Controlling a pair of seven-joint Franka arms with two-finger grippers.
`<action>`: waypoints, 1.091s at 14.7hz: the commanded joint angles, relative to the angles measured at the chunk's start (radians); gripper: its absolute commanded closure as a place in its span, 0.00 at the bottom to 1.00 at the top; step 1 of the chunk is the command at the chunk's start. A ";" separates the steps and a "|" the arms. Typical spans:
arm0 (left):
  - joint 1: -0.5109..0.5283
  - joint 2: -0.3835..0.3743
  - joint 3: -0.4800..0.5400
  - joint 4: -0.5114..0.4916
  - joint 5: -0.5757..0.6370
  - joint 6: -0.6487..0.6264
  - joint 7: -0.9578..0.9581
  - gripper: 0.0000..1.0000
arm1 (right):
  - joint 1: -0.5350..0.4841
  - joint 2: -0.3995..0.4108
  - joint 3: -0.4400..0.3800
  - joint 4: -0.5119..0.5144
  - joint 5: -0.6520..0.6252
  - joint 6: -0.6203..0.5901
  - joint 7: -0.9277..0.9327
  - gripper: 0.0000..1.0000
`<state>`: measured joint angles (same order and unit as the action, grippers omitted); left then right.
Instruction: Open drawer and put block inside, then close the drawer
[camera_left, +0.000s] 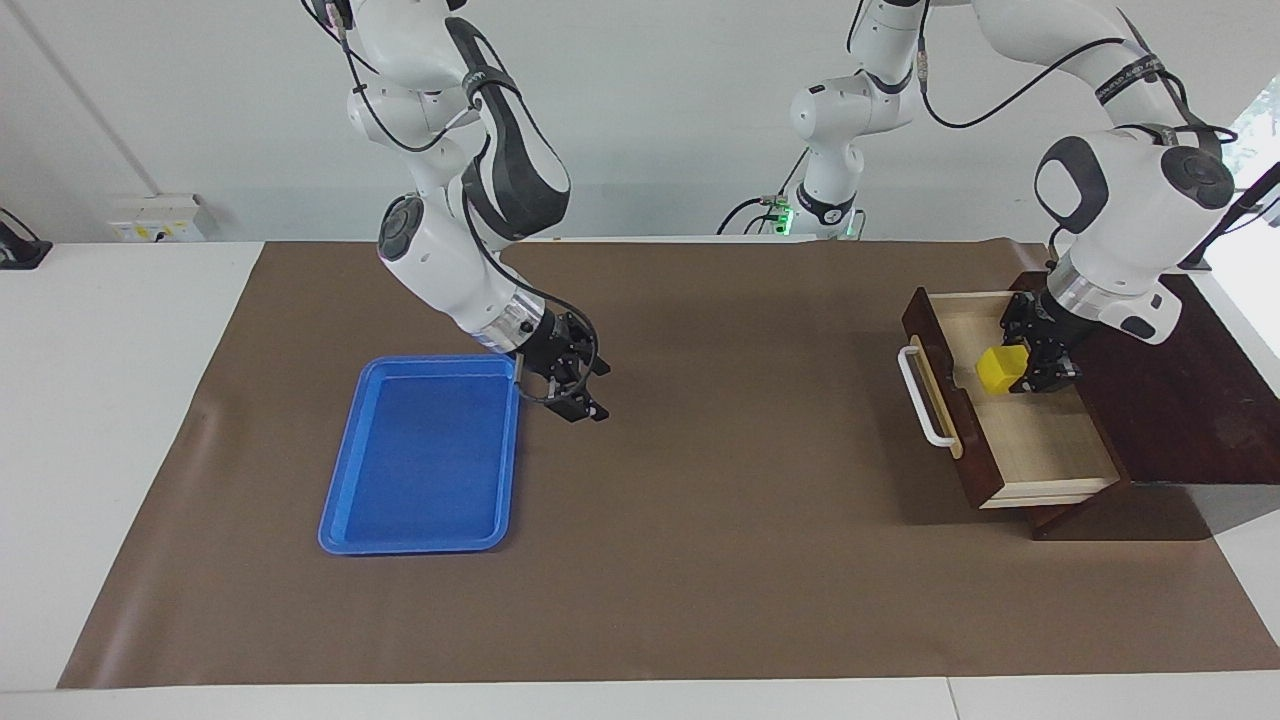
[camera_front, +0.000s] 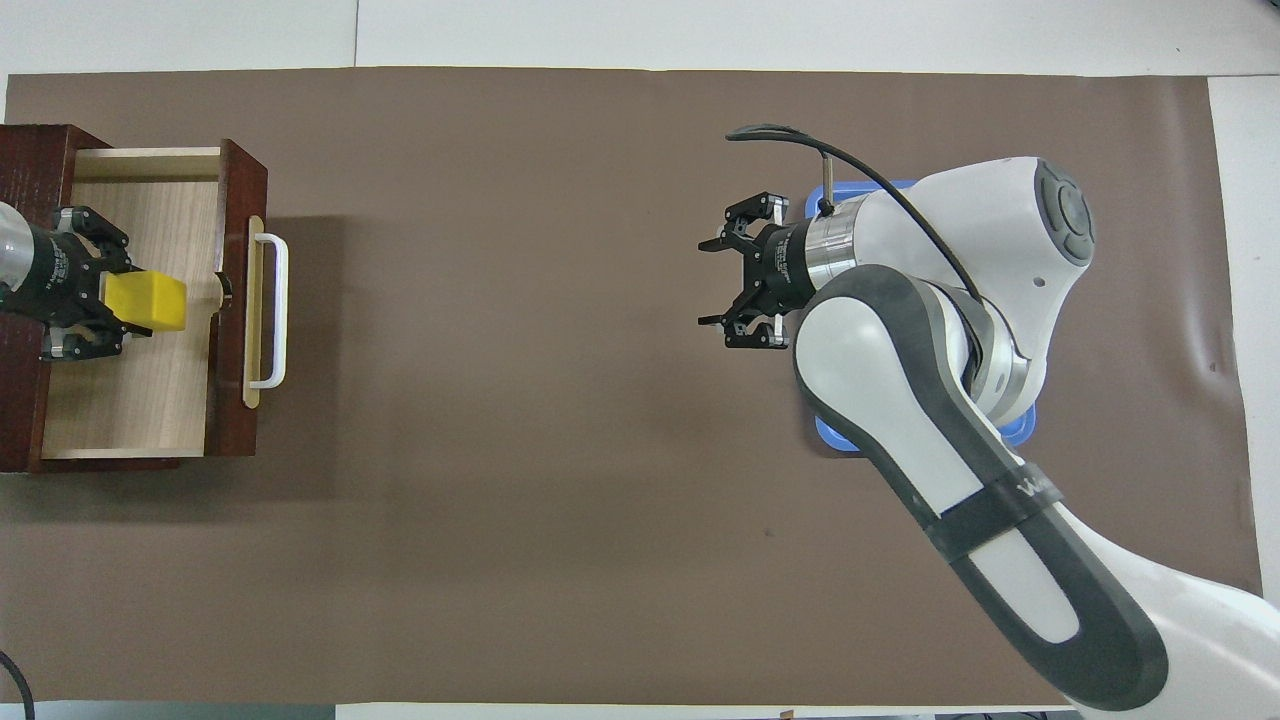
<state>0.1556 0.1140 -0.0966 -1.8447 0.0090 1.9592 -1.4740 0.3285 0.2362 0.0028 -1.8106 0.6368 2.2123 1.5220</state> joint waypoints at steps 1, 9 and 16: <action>-0.010 -0.051 0.008 -0.129 -0.011 0.102 -0.025 1.00 | -0.063 -0.078 0.005 0.002 -0.125 -0.126 -0.098 0.15; -0.010 -0.019 0.006 -0.032 -0.018 0.069 -0.026 0.00 | -0.216 -0.293 0.005 0.004 -0.517 -0.414 -0.659 0.10; -0.220 0.029 0.006 0.086 -0.011 -0.036 -0.223 0.00 | -0.264 -0.385 0.005 0.000 -0.620 -0.546 -1.155 0.00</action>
<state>0.0099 0.1267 -0.1038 -1.7317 -0.0061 1.9156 -1.6624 0.0825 -0.1238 -0.0037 -1.7931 0.0389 1.6776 0.4794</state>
